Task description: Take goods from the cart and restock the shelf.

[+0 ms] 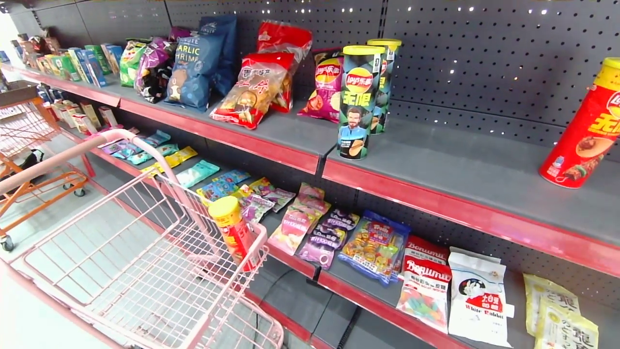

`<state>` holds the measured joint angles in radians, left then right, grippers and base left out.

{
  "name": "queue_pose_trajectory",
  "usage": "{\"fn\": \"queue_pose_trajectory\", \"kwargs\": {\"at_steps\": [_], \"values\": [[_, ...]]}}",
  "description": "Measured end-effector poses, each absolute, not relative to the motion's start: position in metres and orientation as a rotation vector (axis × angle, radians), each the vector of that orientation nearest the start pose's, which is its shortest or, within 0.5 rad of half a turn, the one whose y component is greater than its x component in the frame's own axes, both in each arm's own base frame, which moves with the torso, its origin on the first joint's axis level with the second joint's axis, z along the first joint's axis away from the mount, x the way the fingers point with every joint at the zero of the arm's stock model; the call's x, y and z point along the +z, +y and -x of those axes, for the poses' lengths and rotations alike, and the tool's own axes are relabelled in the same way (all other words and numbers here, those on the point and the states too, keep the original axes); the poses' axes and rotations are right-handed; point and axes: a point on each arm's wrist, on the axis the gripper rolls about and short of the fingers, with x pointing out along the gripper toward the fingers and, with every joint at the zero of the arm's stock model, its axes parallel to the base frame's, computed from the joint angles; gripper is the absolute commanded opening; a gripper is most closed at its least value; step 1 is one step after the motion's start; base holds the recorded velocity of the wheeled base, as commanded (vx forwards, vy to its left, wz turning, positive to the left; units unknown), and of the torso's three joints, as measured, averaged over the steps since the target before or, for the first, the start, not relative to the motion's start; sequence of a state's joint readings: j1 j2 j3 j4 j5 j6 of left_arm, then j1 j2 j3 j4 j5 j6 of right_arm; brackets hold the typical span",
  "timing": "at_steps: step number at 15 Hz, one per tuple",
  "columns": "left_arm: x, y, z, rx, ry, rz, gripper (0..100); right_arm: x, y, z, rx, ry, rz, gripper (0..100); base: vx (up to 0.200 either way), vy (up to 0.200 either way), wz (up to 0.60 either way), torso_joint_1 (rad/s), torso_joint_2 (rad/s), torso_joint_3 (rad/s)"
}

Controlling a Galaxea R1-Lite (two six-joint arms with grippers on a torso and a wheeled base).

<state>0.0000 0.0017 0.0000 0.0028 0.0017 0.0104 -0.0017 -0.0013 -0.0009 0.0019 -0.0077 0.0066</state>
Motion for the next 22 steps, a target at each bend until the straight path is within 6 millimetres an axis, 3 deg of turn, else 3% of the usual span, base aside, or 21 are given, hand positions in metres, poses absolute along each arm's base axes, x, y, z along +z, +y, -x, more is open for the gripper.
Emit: {"fn": "queue_pose_trajectory", "kwargs": {"at_steps": [4, 8, 9, 12, 14, 17, 20, 22], "values": [[0.075, -0.001, 0.023, -0.025, 0.009, 0.008, 100, 0.075, 0.0, 0.023, -0.009, 0.002, -0.002, 100, 0.0, 0.0, 0.0, -0.151, 0.46, 0.304], [0.084, -0.001, 0.023, -0.031, -0.005, 0.016, 100, 0.075, 0.0, 0.023, -0.009, 0.001, -0.004, 100, 0.0, 0.0, 0.0, -0.02, 0.08, 0.052], [0.096, -0.001, 0.025, -0.034, -0.023, 0.038, 100, 0.075, 0.0, 0.023, -0.009, 0.001, -0.002, 100, 0.0, 0.0, 0.0, 0.0, 0.0, 0.0], [0.163, -0.001, 0.016, -0.039, -0.043, 0.142, 100, 0.075, 0.0, 0.023, -0.008, 0.001, 0.001, 100, 0.0, 0.0, 0.0, 0.0, 0.0, 0.0], [0.2, -0.001, -0.019, -0.039, 0.027, 0.154, 100, 0.075, 0.0, 0.023, -0.008, 0.001, 0.0, 100, 0.0, 0.0, 0.0, 0.0, 0.0, 0.0], [0.215, -0.003, -0.101, -0.088, 0.111, 0.149, 100, 0.075, 0.0, 0.023, -0.008, 0.001, 0.0, 100, 0.0, 0.0, 0.0, 0.0, 0.0, 0.0], [0.183, -0.005, -0.174, -0.193, 0.247, 0.116, 100, 0.075, 0.0, 0.023, -0.008, 0.002, 0.0, 100, 0.0, 0.0, 0.0, 0.0, 0.0, 0.0], [0.157, -0.006, -0.202, -0.295, 0.332, 0.096, 100, 0.075, 0.0, 0.023, -0.008, 0.001, 0.0, 100, 0.0, 0.0, 0.0, 0.0, 0.0, 0.0]]}}
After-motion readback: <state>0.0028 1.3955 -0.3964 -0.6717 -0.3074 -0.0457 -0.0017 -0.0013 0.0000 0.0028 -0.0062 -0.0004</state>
